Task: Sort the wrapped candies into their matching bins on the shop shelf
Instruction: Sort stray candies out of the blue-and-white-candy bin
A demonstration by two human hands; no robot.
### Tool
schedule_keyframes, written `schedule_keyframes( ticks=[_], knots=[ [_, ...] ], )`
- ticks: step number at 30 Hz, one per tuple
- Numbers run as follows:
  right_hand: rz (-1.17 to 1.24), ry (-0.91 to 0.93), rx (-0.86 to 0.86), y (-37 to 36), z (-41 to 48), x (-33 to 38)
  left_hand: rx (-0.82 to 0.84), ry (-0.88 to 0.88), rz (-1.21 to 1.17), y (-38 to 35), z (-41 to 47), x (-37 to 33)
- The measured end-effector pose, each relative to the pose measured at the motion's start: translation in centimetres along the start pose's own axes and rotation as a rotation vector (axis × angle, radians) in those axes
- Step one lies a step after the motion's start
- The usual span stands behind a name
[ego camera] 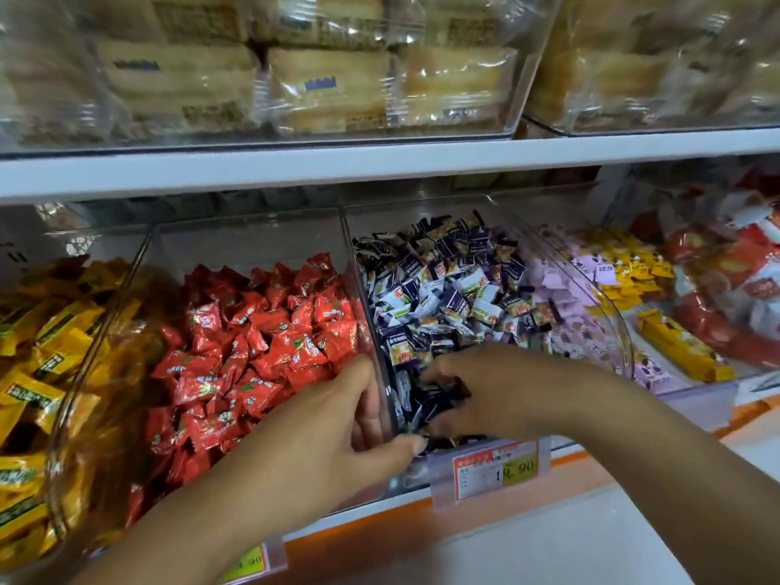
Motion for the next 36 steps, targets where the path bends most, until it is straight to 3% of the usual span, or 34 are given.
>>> schedule_keyframes(
  ticks=[4, 21, 29, 36],
  knots=[
    [0.086, -0.098, 0.157, -0.8, 1.7, -0.3, -0.024, -0.021, -0.012, -0.1, -0.1, 0.1],
    [0.362, -0.067, 0.165, -1.7, 2.8, -1.5, 0.018, -0.018, -0.043, -0.1, 0.0, 0.2],
    [0.381, -0.071, 0.198, -1.7, 2.6, -0.8, 0.041, 0.000, -0.059, 0.0, 0.1, 0.3],
    [0.408, -0.060, 0.125, -1.7, 3.1, -0.6, 0.037, -0.009, -0.067, 0.0, 0.0, 0.3]
  ],
)
Point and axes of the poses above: each hand's wrist, its own z-axis towards the middle knuckle, its own y-axis out of the back of the hand, x = y × z, the point moved 2 cm from there along z, towards the middle knuckle, and after that the axes turned 11 degrees about z, right-handed, at the moved point
